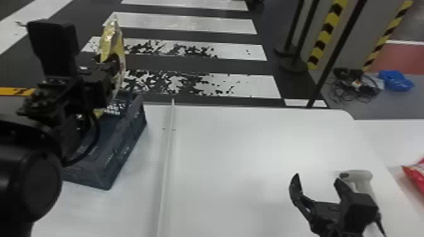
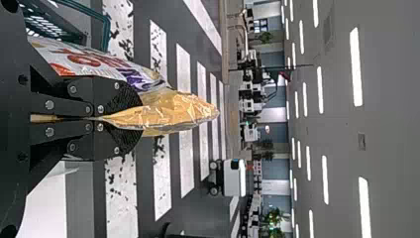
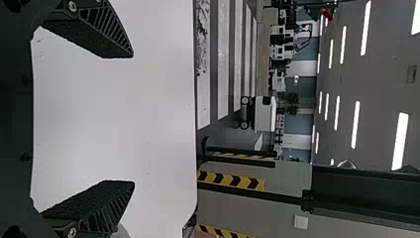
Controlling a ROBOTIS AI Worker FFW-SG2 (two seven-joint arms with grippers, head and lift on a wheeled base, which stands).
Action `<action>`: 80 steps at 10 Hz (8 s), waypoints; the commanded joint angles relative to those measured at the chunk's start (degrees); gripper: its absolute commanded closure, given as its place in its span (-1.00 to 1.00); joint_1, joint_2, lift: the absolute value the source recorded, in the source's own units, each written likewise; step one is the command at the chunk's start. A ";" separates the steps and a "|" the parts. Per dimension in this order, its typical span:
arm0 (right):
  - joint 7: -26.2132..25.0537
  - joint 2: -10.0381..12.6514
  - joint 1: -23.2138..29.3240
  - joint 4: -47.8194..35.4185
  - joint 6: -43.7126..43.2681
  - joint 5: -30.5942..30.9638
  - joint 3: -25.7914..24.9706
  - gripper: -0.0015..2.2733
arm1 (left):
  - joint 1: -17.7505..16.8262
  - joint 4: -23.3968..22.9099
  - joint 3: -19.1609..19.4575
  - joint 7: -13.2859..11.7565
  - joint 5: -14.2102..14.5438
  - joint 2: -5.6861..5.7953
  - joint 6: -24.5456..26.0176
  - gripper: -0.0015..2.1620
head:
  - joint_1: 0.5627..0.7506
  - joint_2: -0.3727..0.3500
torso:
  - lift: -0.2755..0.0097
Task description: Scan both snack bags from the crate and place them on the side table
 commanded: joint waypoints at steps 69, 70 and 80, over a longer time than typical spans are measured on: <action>29.04 -4.64 -23.61 4.89 66.06 -29.44 -20.26 -0.92 | 33.60 16.00 -2.45 -11.54 -2.35 -1.28 -58.61 -0.97 | 0.41 -0.37 | 0.26; 29.13 -4.64 -24.40 6.29 66.06 -28.65 -20.17 -0.92 | 33.52 16.18 -2.45 -11.54 -2.35 -1.28 -58.61 -0.97 | 0.41 -0.36 | 0.26; 31.68 -4.73 -26.60 11.83 65.53 -27.06 -18.85 -0.83 | 32.55 17.93 -3.24 -11.72 -2.09 -1.19 -58.61 -0.97 | 0.41 -0.37 | 0.26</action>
